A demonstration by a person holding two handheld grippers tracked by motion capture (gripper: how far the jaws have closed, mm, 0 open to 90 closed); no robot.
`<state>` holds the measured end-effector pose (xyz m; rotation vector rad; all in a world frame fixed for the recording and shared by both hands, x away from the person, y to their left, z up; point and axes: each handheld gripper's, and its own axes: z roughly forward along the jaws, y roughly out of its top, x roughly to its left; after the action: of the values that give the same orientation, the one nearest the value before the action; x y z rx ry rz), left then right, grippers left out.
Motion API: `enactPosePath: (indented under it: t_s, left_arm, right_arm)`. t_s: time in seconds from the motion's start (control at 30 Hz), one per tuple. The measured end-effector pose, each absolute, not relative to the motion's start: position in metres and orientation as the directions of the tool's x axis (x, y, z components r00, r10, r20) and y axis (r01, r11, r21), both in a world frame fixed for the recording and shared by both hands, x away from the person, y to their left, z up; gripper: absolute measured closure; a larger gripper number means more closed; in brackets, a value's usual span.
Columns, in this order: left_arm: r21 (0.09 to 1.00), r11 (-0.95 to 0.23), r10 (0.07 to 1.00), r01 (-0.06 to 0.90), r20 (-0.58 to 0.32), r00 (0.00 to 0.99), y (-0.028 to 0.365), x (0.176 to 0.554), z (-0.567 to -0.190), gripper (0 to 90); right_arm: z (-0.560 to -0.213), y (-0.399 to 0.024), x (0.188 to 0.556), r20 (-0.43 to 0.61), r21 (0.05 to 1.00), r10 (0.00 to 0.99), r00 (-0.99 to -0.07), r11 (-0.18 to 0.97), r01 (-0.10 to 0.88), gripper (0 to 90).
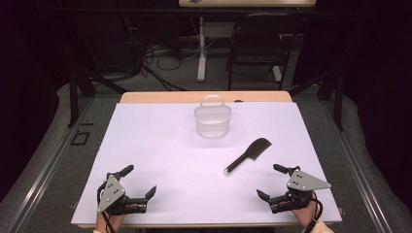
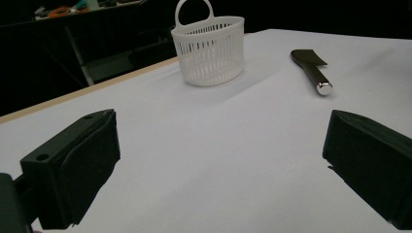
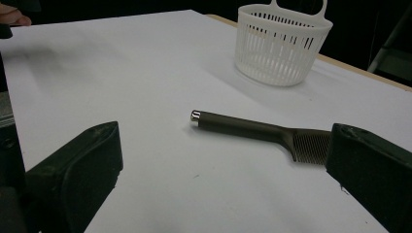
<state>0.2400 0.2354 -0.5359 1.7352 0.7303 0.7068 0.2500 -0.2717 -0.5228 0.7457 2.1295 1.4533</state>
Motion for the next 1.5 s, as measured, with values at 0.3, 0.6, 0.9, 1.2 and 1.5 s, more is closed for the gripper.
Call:
enactPosePath:
  t_s: [0.3, 0.6, 0.9, 1.2, 1.5]
  left_arm:
    - [0.963, -0.233, 0.762, 0.136, 0.094, 0.641, 0.235, 0.242, -0.537, 0.0]
    - [0.961, -0.244, 0.756, 0.129, 0.105, 0.646, 0.234, 0.241, -0.535, 0.0]
    - [0.961, -0.244, 0.756, 0.129, 0.105, 0.646, 0.234, 0.239, -0.535, 0.0]
    - [0.959, -0.252, 0.751, 0.132, 0.107, 0.652, 0.232, 0.241, -0.535, 0.0]
    - [0.959, -0.243, 0.757, 0.145, 0.094, 0.647, 0.233, 0.240, -0.535, 0.0]
  right_arm:
    - [-0.524, -0.270, 0.252, -0.056, 0.936, 0.656, -0.752, 0.296, 0.189, 0.0]
    - [-0.521, -0.265, 0.255, -0.069, 0.924, 0.666, -0.743, 0.323, 0.204, 0.0]
    - [-0.521, -0.259, 0.263, -0.046, 0.911, 0.676, -0.735, 0.331, 0.247, 0.0]
    - [-0.519, -0.250, 0.272, -0.044, 0.888, 0.683, -0.729, 0.361, 0.284, 0.0]
    - [-0.519, -0.240, 0.285, -0.041, 0.870, 0.684, -0.728, 0.383, 0.311, 0.0]
